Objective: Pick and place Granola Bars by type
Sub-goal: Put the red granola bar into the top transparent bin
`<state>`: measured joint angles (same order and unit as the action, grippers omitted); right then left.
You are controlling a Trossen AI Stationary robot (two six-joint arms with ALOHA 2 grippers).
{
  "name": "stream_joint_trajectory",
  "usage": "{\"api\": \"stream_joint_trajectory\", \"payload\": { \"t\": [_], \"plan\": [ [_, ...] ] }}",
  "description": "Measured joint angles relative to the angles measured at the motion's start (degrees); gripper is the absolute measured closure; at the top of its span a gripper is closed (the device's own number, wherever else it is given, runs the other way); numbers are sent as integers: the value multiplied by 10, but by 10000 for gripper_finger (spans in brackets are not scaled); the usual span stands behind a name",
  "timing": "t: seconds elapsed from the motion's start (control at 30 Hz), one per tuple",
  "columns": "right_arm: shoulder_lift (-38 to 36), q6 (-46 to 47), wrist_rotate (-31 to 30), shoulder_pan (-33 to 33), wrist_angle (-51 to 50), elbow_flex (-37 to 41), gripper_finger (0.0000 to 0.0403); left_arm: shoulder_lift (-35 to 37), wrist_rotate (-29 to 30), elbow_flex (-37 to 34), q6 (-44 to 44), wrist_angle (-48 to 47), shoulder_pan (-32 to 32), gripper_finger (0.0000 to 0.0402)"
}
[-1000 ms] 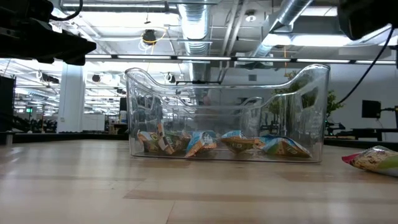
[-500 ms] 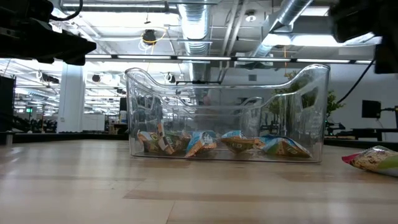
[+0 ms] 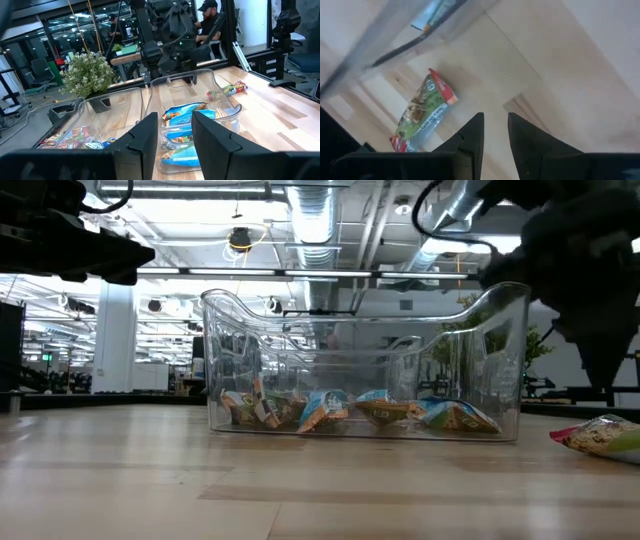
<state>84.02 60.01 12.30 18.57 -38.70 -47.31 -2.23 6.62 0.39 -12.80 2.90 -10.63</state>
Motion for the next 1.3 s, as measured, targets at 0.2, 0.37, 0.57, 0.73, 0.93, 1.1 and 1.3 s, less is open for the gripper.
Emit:
{"api": "stream_joint_trajectory", "payload": {
  "t": [0.2, 0.37, 0.57, 0.73, 0.93, 1.1, 1.3],
  "plan": [
    [16, 53, 38, -12, 6, 0, 323, 0, 0, 0, 0, 0, 0, 287],
    [16, 61, 42, -16, 2, 0, 323, 0, 0, 0, 0, 0, 0, 287],
    [16, 52, 41, -37, -1, 0, 323, 0, 0, 0, 0, 0, 0, 287],
    [16, 31, 41, -42, 3, 0, 324, 0, 0, 0, 0, 0, 0, 287],
    [16, 70, 42, -40, 3, 0, 324, 0, 0, 0, 0, 0, 0, 287],
    [16, 75, 42, -40, 11, 0, 324, 0, 0, 0, 0, 0, 0, 287],
    [16, 75, 40, -35, 52, 0, 323, 0, 0, 0, 0, 0, 0, 287]
  ]
}}
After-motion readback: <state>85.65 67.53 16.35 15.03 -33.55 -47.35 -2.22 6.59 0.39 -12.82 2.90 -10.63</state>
